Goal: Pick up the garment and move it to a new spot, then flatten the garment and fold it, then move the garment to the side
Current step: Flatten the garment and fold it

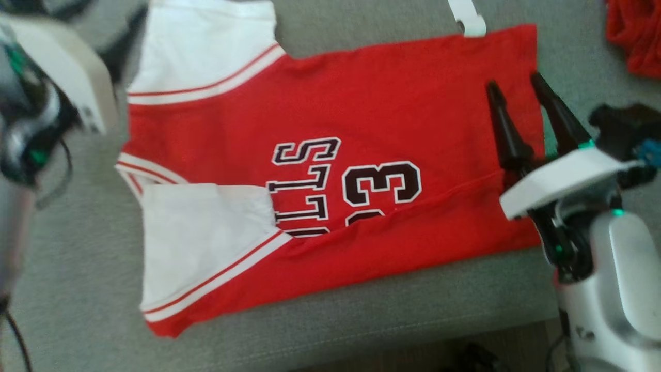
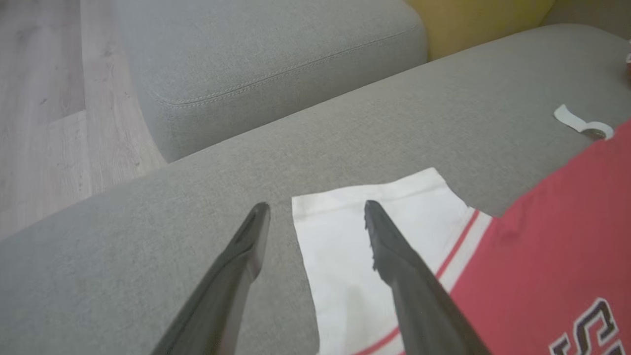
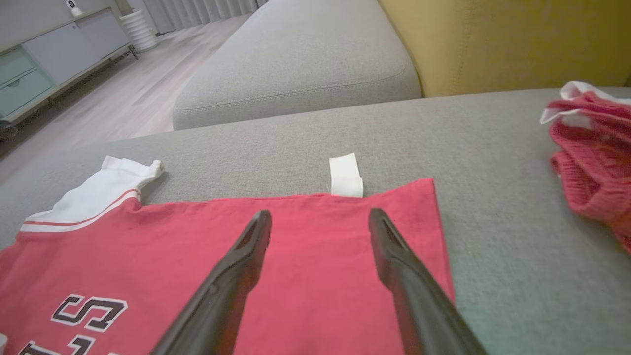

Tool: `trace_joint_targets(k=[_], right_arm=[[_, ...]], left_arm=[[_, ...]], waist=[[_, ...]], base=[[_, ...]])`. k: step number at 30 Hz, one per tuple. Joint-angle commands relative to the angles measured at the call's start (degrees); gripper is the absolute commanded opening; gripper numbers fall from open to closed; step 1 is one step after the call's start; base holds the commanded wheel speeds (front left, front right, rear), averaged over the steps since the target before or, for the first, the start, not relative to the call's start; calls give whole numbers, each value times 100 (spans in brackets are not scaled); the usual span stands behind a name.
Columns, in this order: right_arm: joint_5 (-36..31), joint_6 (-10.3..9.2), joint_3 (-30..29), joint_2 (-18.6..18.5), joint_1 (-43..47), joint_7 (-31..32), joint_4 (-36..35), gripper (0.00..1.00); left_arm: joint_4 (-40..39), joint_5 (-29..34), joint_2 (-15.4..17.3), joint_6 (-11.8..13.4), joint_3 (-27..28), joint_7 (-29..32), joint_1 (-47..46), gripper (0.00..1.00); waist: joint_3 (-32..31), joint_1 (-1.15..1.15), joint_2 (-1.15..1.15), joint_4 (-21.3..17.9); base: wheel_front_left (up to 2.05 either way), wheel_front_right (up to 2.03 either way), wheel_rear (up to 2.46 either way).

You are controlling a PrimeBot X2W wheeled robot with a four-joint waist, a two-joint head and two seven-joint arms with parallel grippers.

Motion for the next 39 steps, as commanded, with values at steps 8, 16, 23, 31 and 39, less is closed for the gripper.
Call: trace_joint_targets(k=[8, 16, 23, 31, 39], right_arm=[[101, 37, 492, -104, -656, -248, 84, 100], [138, 37, 597, -182, -859, -394, 201, 100], [154, 37, 638, -213, -978, -411, 177, 100], [119, 37, 646, -348, -1203, -302, 285, 100], [-187, 37, 618, -921, -1910, 315, 825, 100]], left_arm=[[453, -263, 514, -35, -53, 593, -1171, 100], [865, -291, 698, -31, -139, 827, -1362, 100], [1006, -280, 743, 19, -106, 697, -1397, 100], [1063, -415, 637, -7, -245, 571, -1447, 15], [893, -486, 593, -24, -311, -57, -1449, 0]], waist=[[720, -2, 0, -517], [828, -2, 0, -654], [889, -2, 0, -715], [932, -2, 0, -737], [788, -2, 0, -537]], base=[[0, 0, 0], [0, 0, 0], [0, 0, 0], [0, 0, 0], [0, 0, 0]])
